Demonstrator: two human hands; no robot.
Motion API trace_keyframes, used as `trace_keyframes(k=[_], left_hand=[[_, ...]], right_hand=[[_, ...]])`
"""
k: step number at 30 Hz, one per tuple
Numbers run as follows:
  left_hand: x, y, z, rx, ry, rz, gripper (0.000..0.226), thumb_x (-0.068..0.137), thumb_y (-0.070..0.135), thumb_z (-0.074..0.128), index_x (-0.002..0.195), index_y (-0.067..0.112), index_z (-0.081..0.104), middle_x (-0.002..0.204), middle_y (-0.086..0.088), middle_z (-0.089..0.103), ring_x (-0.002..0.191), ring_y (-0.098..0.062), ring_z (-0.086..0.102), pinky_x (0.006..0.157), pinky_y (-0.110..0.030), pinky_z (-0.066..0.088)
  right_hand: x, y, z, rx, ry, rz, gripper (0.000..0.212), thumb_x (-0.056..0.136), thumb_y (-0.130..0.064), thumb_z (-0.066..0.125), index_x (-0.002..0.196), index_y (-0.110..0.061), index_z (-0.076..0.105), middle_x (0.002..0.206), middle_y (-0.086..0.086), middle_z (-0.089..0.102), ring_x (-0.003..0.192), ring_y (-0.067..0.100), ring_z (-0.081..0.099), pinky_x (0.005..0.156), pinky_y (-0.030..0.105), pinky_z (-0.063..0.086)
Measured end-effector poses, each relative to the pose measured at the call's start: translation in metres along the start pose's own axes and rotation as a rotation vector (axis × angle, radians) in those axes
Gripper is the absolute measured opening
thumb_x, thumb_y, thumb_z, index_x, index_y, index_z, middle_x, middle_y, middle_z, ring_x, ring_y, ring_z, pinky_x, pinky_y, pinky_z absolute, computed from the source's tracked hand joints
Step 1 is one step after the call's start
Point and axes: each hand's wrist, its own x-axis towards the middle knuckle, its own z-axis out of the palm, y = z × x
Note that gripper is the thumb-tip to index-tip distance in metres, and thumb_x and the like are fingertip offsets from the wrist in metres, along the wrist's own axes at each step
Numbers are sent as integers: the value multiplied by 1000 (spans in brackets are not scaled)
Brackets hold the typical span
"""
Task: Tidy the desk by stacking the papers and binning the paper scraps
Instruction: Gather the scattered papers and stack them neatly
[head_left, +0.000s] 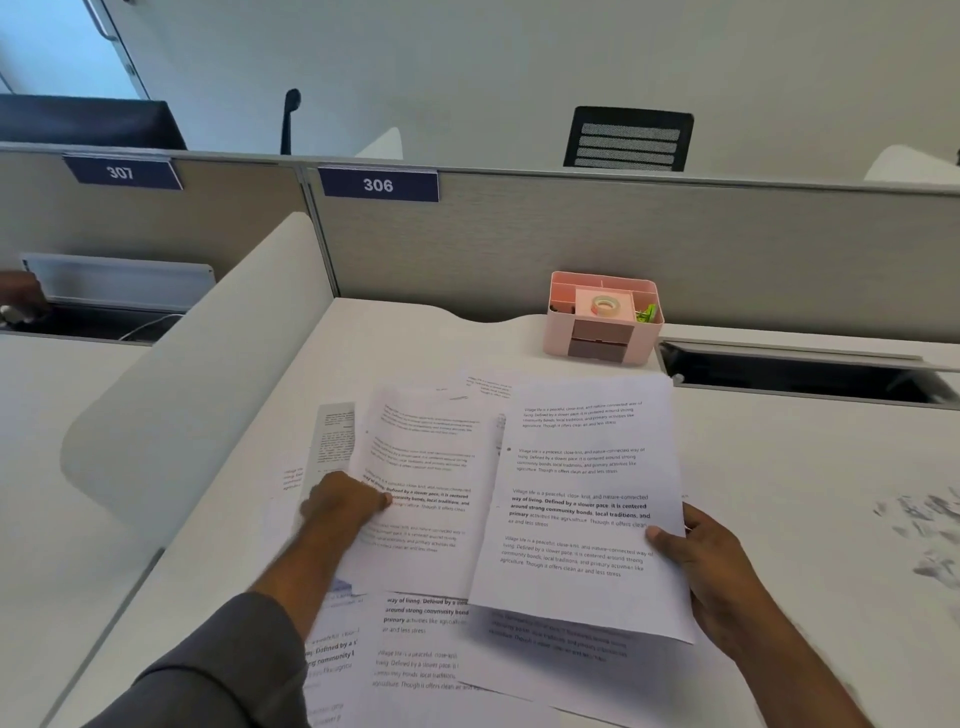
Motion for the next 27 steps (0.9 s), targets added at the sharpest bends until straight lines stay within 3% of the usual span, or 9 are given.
trace_keyframes(k=[4, 9, 12, 17, 21, 24, 27], left_hand=[[-1, -1, -6, -246, 16, 75, 39, 80, 19, 82, 114, 6, 67, 110, -16, 72, 90, -33, 68, 80, -40, 58], [3, -18, -28, -4, 113, 130, 50, 78, 30, 83, 119, 7, 67, 120, -16, 69, 106, -37, 65, 87, -42, 56], [2, -28, -28, 233, 113, 52, 64, 79, 46, 79, 132, 15, 58, 132, -16, 54, 124, -39, 48, 99, -49, 47], [-1, -21, -23, 315, 105, 59, 65, 81, 41, 80, 132, 14, 51, 131, -16, 40, 122, -39, 44, 99, -48, 45], [4, -20, -20, 292, 106, 126, 57, 84, 32, 77, 132, 10, 53, 130, -20, 48, 119, -35, 50, 100, -42, 46], [2, -23, -20, 185, 109, 160, 49, 83, 23, 76, 127, 13, 56, 126, -18, 58, 112, -36, 58, 94, -45, 49], [-4, -24, -26, 87, 209, 207, 51, 79, 20, 81, 120, 20, 52, 113, -12, 68, 103, -37, 62, 93, -49, 43]], right_hand=[[1, 0, -1, -10, -11, -2, 32, 89, 6, 59, 117, -8, 65, 108, 10, 74, 95, 34, 72, 85, 46, 55], [0, -1, -2, -11, -29, -15, 30, 89, 5, 58, 115, -9, 66, 107, 10, 74, 94, 34, 72, 83, 45, 56], [1, 1, -1, -5, -37, -15, 30, 89, 5, 58, 115, -9, 65, 107, 10, 74, 95, 34, 72, 85, 46, 55], [1, 4, 5, -3, -72, -12, 30, 89, 5, 58, 114, -10, 66, 106, 10, 75, 93, 34, 72, 74, 42, 60], [3, 4, 4, 9, -72, -16, 30, 88, 5, 60, 112, -11, 67, 106, 10, 75, 92, 34, 73, 68, 38, 61], [3, 3, 1, 12, -67, -24, 30, 88, 5, 60, 112, -12, 67, 106, 10, 75, 92, 34, 72, 69, 39, 61], [4, 2, -4, 16, -57, -30, 29, 88, 4, 60, 112, -12, 66, 107, 10, 75, 93, 35, 72, 74, 42, 60]])
